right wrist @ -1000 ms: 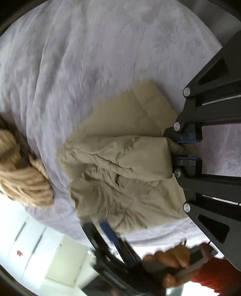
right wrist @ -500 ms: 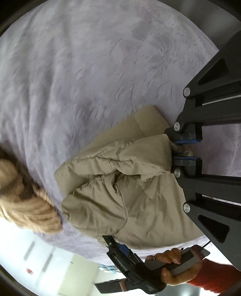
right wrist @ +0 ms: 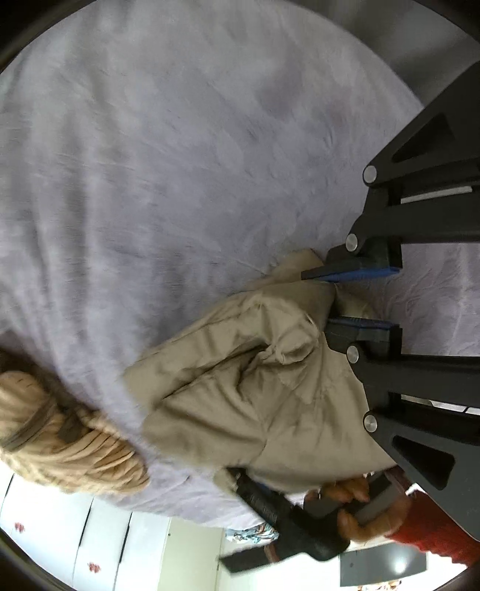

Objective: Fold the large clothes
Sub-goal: 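Grasp the jacket fold with the right tool while the left tool releases and withdraws, then open the right tool and release the khaki jacket fold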

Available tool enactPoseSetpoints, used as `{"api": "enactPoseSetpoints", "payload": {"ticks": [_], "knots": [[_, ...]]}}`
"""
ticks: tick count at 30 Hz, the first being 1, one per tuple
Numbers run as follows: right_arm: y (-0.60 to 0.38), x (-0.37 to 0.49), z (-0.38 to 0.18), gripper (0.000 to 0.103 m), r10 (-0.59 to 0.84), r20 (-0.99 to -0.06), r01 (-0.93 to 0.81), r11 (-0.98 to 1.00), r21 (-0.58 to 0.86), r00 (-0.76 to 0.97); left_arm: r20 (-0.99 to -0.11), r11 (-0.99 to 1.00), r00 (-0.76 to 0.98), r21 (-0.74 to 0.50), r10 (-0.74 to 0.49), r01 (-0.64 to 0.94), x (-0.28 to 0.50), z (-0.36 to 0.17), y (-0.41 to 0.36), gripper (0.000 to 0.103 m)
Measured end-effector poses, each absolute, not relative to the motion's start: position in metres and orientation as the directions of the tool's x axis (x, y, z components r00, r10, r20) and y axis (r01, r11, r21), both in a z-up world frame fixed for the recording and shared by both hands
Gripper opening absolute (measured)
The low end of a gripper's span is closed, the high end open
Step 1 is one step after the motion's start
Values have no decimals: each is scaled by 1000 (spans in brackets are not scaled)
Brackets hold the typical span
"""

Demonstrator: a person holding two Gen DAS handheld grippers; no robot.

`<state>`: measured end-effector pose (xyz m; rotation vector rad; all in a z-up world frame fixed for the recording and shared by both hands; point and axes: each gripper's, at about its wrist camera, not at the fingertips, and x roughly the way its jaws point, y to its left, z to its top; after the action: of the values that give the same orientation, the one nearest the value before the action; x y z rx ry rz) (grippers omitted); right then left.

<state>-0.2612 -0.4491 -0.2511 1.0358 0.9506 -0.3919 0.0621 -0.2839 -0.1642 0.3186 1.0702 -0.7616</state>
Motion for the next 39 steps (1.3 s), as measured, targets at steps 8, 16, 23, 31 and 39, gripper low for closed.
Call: {"api": "enactPoseSetpoints", "payload": {"ticks": [8,16,23,31,39], "knots": [[-440,-235,-212,20,72,-797,590,632,502,600,-872,706,272,-111,-407,700,60,-164,-281,62],[-430,-204,-273,20,118,-886,619,673,404,449,-882,717,260,-116,-392,688,60,-153,-275,62],[-431,-197,-291,20,138,-896,608,690,392,421,-891,728,238,-137,-387,672,51,-128,-250,62],[-453,-192,-303,20,241,-874,628,618,473,421,-919,776,228,-118,-322,620,39,-112,-201,62],[-469,-189,-277,21,258,-874,592,653,472,413,-935,825,218,-119,-281,553,29,-122,-167,88]]}}
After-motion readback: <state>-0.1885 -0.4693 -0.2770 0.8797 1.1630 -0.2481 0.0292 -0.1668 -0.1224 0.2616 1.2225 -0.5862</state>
